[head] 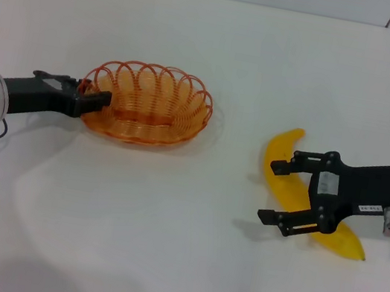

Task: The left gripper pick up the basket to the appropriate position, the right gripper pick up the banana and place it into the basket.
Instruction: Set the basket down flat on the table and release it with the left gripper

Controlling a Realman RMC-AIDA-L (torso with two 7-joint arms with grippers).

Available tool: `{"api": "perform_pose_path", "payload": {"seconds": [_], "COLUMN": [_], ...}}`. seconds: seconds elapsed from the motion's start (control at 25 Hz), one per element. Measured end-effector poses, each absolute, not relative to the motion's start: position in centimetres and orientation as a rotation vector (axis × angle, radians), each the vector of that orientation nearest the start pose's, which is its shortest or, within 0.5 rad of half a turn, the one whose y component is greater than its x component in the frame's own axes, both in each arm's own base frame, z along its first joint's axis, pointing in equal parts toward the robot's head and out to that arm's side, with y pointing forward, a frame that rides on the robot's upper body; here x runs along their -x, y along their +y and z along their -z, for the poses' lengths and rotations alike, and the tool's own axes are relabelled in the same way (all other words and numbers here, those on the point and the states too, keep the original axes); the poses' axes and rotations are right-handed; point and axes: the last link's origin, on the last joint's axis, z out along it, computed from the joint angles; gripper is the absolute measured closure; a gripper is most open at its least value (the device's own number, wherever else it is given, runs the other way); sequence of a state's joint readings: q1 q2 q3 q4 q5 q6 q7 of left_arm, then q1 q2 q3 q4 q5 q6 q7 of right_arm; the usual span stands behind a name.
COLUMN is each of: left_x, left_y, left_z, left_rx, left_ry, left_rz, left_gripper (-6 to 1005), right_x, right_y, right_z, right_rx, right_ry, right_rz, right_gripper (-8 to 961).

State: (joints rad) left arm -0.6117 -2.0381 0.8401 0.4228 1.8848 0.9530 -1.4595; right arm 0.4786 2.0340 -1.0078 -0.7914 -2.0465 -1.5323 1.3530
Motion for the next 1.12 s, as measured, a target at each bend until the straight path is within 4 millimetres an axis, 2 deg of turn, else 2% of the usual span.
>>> {"api": "perform_pose_path", "payload": {"seconds": [0.2,0.44,0.72,1.12], "left_x": [29.7,30.0,30.8,31.3], "left_y": [38.5,38.1,37.1,35.0], "left_z": [2.2,1.8,1.7,0.1], "left_rx": [2.377,2.375,2.375,2.347], "left_ry": [-0.864,-0.818,-0.73,-0.588], "left_rz": [0.426,0.443,0.435,0.567], "left_gripper": [543,409,412,416], "right_x": [-26.8,-26.8,-26.9,-26.8], "right_y": [31.7,31.7,31.7,31.7], "right_z": [0.9,0.8,0.8,0.9], "right_rx": [2.969,2.965,2.964,2.963], "right_ry": [0.351,0.355,0.357,0.358], "right_rz": [-0.307,-0.313,-0.315,-0.322], "right_gripper": [60,59,59,60]}}
